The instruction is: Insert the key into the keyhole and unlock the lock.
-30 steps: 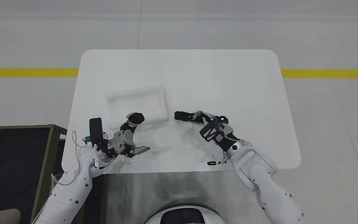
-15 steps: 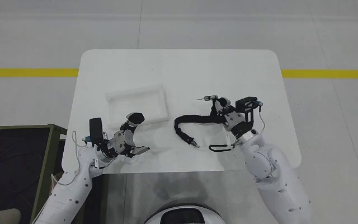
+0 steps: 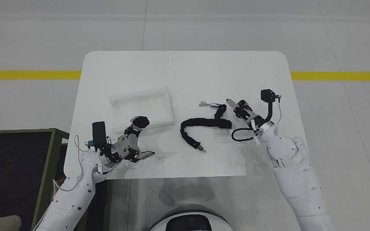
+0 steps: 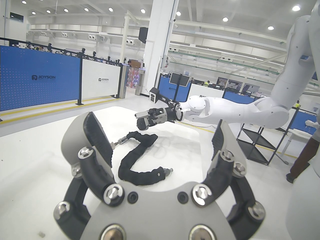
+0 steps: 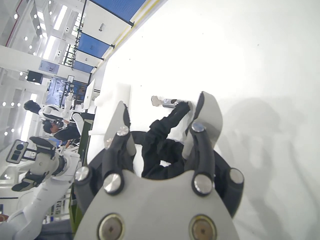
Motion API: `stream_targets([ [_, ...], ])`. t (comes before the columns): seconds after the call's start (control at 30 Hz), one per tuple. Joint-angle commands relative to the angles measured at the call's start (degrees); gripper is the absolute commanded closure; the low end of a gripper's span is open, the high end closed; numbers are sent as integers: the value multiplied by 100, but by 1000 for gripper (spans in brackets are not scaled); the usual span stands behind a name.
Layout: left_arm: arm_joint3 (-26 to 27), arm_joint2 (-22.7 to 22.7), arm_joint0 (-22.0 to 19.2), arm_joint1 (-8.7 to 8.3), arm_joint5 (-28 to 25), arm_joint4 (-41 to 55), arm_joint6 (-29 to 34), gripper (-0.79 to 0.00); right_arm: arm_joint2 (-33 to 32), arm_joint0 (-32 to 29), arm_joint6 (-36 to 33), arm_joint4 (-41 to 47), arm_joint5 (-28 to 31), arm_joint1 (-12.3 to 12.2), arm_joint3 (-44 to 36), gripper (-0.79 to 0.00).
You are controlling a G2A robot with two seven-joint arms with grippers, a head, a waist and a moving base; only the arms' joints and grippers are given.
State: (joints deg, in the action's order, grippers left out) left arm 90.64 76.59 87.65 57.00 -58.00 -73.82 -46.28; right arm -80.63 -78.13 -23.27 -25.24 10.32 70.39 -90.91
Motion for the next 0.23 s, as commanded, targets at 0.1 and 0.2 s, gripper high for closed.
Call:
stream_targets([
  [0.1,0,0,0,0,0,0,0,-785,-47,-49,307,-300,34,-10,-89,-716],
  [0.2,0,0,0,0,0,0,0,-785,-41,-45,283,-254,31,-9,-80,-769],
])
